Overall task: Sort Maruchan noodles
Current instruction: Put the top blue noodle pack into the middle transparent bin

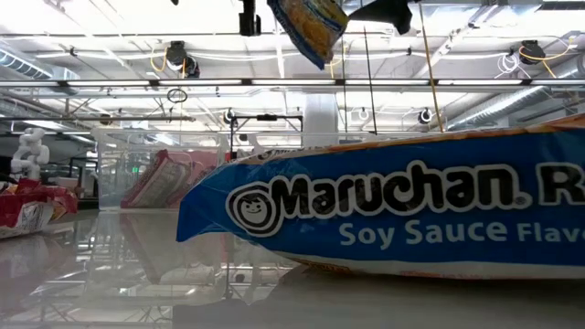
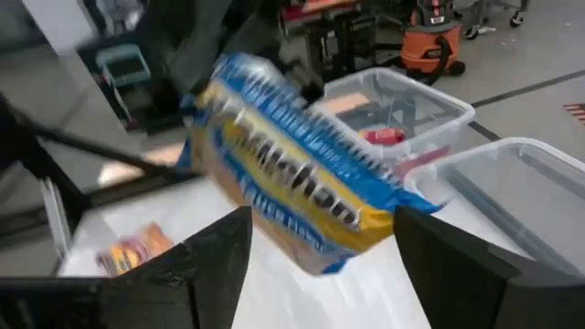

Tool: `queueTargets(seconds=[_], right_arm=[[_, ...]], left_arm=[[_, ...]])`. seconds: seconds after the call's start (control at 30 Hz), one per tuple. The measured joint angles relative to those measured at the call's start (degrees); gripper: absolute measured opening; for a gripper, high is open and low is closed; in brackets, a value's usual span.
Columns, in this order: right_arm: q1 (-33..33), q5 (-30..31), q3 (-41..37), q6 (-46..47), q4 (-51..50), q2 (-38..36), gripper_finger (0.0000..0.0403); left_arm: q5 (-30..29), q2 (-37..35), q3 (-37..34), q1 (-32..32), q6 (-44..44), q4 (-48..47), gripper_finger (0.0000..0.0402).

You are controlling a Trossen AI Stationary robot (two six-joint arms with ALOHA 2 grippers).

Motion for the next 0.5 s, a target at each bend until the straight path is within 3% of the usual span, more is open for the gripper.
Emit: queueTargets(seconds=[0.17,0.5], right_arm=[[0.0,-0.5,0.0,6.2,4.1,-0.1,0.0270],[0.5,-10.7,0.0,14.3,5.0,0.0,0.0270]], left_arm=[[6.8,0.0,0.0,0.0,4.0,0.0,0.0005],[16.2,0.0,0.0,2.2,6.3,0.3,0.0005]])
